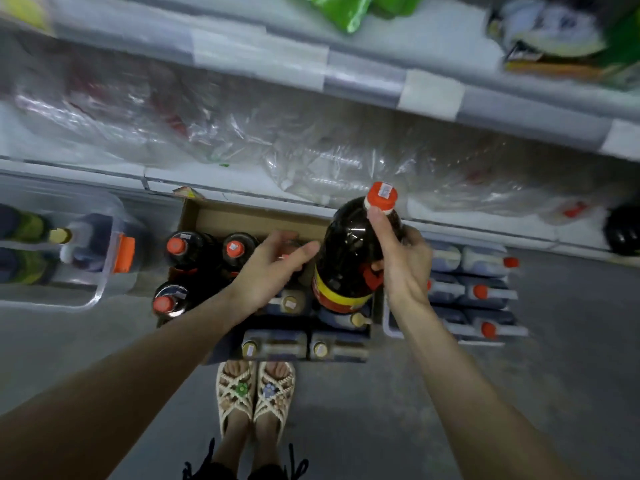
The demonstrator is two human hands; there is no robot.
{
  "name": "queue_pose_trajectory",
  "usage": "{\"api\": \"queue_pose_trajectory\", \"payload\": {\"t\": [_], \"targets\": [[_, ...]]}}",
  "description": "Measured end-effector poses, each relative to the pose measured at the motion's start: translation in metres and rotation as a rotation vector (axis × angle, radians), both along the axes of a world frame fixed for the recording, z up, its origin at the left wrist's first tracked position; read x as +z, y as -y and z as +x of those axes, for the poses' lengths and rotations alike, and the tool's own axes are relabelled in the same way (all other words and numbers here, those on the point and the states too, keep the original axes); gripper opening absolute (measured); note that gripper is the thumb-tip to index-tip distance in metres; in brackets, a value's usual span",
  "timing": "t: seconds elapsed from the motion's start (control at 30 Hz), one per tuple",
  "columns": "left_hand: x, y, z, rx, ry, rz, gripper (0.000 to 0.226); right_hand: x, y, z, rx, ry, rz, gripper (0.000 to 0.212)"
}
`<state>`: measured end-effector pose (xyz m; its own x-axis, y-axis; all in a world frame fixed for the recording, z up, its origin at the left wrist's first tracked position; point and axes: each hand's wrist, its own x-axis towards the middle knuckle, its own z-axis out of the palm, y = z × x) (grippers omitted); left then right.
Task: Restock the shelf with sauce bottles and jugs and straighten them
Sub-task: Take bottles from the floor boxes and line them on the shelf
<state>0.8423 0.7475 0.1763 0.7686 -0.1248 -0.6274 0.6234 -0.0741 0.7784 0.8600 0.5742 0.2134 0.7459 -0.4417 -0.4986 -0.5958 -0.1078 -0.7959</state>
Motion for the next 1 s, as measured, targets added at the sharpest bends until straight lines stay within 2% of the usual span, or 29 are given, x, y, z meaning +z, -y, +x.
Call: {"api": "queue_pose_trajectory", "payload": {"t": [0.1, 0.2, 0.23, 0.37, 0.47, 0.57, 0.67, 0.73, 0.8, 0.87, 0.93, 1.0], "targets": [[0.073, 0.003, 0.006, -0.09, 0.102, -0.034, 0.072, 0.075, -0.003, -0.005, 0.05, 0.058, 0.03, 0.027], [0.142, 0.001, 0.008, -0.163, 0.191, -0.112, 0.066, 0.159, -0.009, -0.009, 0.118, 0.106, 0.061, 0.029], [0.167, -0.002, 0.008, -0.191, 0.225, -0.136, 0.066, 0.188, -0.011, -0.009, 0.141, 0.128, 0.077, 0.033], [0.28, -0.013, 0.013, -0.233, 0.41, -0.23, 0.094, 0.309, -0.026, -0.007, 0.239, 0.23, 0.076, 0.056], [0.361, -0.023, 0.016, -0.154, 0.537, -0.241, 0.091, 0.393, -0.042, -0.005, 0.288, 0.335, 0.08, 0.061], [0.43, -0.034, 0.015, -0.051, 0.654, -0.184, 0.072, 0.465, -0.058, -0.006, 0.371, 0.454, 0.044, 0.075], [0.494, -0.046, 0.013, 0.035, 0.751, -0.134, 0.065, 0.524, -0.072, -0.008, 0.424, 0.566, 0.047, 0.087], [0.532, -0.054, 0.012, 0.072, 0.806, -0.088, 0.043, 0.555, -0.082, -0.008, 0.438, 0.634, 0.075, 0.076], [0.564, -0.062, 0.011, 0.124, 0.853, -0.077, 0.025, 0.579, -0.093, -0.008, 0.467, 0.704, 0.162, 0.049], [0.589, -0.072, 0.01, 0.184, 0.904, -0.078, 0.033, 0.597, -0.105, -0.006, 0.49, 0.795, 0.242, 0.031], [0.609, -0.082, 0.009, 0.253, 0.934, -0.079, 0.052, 0.606, -0.117, -0.001, 0.523, 0.863, 0.289, 0.036], [0.622, -0.094, 0.011, 0.308, 0.946, -0.085, 0.055, 0.611, -0.133, 0.006, 0.564, 0.9, 0.327, 0.041]]}}
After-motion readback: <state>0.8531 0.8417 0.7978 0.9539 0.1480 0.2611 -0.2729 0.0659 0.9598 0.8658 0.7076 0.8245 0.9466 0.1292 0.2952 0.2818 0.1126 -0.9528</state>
